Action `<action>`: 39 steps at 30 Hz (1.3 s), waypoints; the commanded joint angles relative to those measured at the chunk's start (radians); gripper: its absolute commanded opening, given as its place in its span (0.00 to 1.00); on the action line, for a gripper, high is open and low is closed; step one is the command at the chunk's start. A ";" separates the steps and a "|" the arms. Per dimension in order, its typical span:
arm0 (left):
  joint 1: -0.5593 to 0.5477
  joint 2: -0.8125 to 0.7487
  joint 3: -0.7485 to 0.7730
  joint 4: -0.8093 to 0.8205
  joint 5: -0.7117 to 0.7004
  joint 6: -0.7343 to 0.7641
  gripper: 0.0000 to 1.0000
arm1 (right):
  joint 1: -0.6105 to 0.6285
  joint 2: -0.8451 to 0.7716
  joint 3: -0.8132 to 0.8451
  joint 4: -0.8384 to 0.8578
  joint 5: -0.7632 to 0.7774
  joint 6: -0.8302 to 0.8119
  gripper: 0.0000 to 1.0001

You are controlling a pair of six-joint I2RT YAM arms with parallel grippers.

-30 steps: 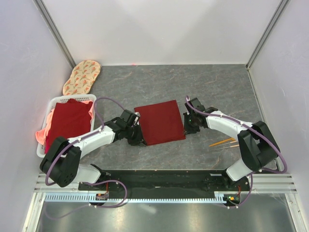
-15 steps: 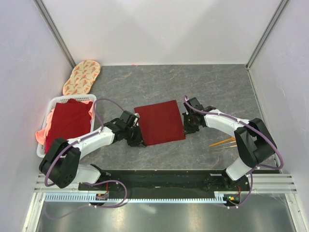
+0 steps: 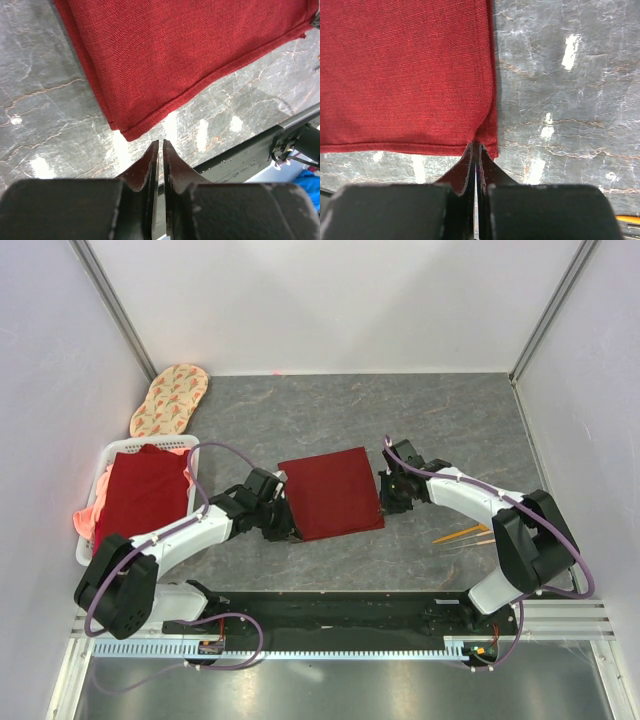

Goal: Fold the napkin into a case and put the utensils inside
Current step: Fold the top corner of the square-folded napkin at the center of the board.

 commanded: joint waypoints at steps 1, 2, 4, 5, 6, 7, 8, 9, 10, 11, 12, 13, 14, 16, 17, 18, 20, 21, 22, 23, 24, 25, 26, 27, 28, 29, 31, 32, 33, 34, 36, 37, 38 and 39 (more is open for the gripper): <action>0.017 0.030 0.019 0.012 -0.063 -0.018 0.13 | 0.000 -0.031 0.045 0.003 -0.035 0.015 0.00; 0.020 0.036 0.015 0.023 -0.078 -0.021 0.13 | 0.000 -0.028 0.053 0.009 -0.042 0.013 0.00; 0.020 0.038 -0.016 0.037 -0.144 -0.027 0.12 | -0.002 -0.024 0.069 0.022 -0.049 0.010 0.00; 0.020 0.040 -0.027 0.046 -0.153 -0.035 0.12 | 0.001 -0.018 0.077 0.024 -0.060 0.010 0.00; 0.021 0.041 -0.037 0.066 -0.156 -0.036 0.12 | 0.000 -0.012 0.085 0.027 -0.066 0.010 0.00; 0.021 0.052 -0.054 0.075 -0.150 -0.039 0.12 | 0.003 0.005 0.094 0.033 -0.074 0.011 0.00; 0.021 0.059 -0.065 0.084 -0.143 -0.048 0.12 | 0.009 0.016 0.114 0.050 -0.089 0.015 0.00; 0.021 0.067 -0.082 0.106 -0.136 -0.050 0.11 | 0.014 0.043 0.126 0.056 -0.095 0.016 0.00; 0.021 0.082 -0.090 0.112 -0.121 -0.055 0.11 | 0.021 0.060 0.160 0.068 -0.101 0.019 0.00; 0.020 0.087 -0.097 0.117 -0.118 -0.062 0.11 | 0.035 0.080 0.181 0.069 -0.103 0.021 0.00; 0.021 0.089 -0.111 0.126 -0.113 -0.067 0.10 | 0.043 0.117 0.204 0.070 -0.108 0.022 0.00; 0.021 0.086 -0.117 0.132 -0.109 -0.070 0.11 | 0.049 0.137 0.244 0.082 -0.111 0.022 0.00; 0.021 0.081 -0.125 0.137 -0.109 -0.078 0.11 | 0.060 0.157 0.266 0.090 -0.117 0.031 0.00; 0.021 0.070 -0.143 0.143 -0.110 -0.085 0.11 | 0.069 0.218 0.328 0.117 -0.144 0.041 0.00; 0.021 0.061 -0.146 0.146 -0.112 -0.088 0.11 | 0.078 0.241 0.352 0.128 -0.158 0.050 0.00; 0.021 0.058 -0.151 0.146 -0.115 -0.090 0.10 | 0.083 0.287 0.375 0.133 -0.167 0.056 0.00; 0.021 0.053 -0.151 0.146 -0.113 -0.090 0.11 | 0.095 0.332 0.450 0.141 -0.192 0.061 0.00; 0.021 0.052 -0.151 0.146 -0.113 -0.090 0.11 | 0.098 0.373 0.471 0.144 -0.198 0.067 0.00; 0.021 0.052 -0.152 0.144 -0.115 -0.093 0.11 | 0.101 0.392 0.514 0.151 -0.206 0.071 0.00; 0.021 0.052 -0.154 0.146 -0.116 -0.098 0.10 | 0.101 0.410 0.536 0.154 -0.212 0.076 0.00; 0.021 0.055 -0.159 0.146 -0.116 -0.099 0.10 | 0.103 0.444 0.554 0.162 -0.217 0.085 0.00; 0.021 0.055 -0.160 0.149 -0.113 -0.102 0.11 | 0.103 0.462 0.592 0.171 -0.221 0.088 0.00; 0.021 0.058 -0.162 0.150 -0.112 -0.105 0.11 | 0.103 0.479 0.611 0.176 -0.233 0.094 0.00; 0.021 0.058 -0.166 0.155 -0.110 -0.107 0.11 | 0.104 0.516 0.629 0.182 -0.241 0.100 0.00; 0.021 0.056 -0.168 0.157 -0.107 -0.110 0.11 | 0.106 0.533 0.666 0.191 -0.247 0.111 0.00; 0.021 0.056 -0.169 0.160 -0.106 -0.111 0.11 | 0.107 0.553 0.688 0.193 -0.267 0.116 0.00; 0.021 0.053 -0.172 0.163 -0.109 -0.110 0.11 | 0.109 0.602 0.738 0.206 -0.286 0.134 0.00; 0.021 0.052 -0.174 0.163 -0.110 -0.110 0.11 | 0.110 0.616 0.752 0.210 -0.293 0.140 0.00; 0.021 0.052 -0.174 0.160 -0.110 -0.110 0.11 | 0.113 0.636 0.764 0.214 -0.298 0.145 0.00; 0.021 0.050 -0.174 0.160 -0.109 -0.111 0.11 | 0.116 0.645 0.786 0.225 -0.302 0.156 0.00; 0.021 0.049 -0.179 0.160 -0.106 -0.116 0.10 | 0.116 0.660 0.795 0.248 -0.312 0.169 0.00; 0.021 0.043 -0.180 0.161 -0.106 -0.119 0.10 | 0.116 0.666 0.803 0.262 -0.310 0.173 0.00; 0.021 0.041 -0.182 0.160 -0.109 -0.121 0.10 | 0.116 0.677 0.810 0.262 -0.310 0.176 0.00; 0.021 0.040 -0.186 0.160 -0.107 -0.121 0.10 | 0.116 0.683 0.823 0.263 -0.309 0.177 0.00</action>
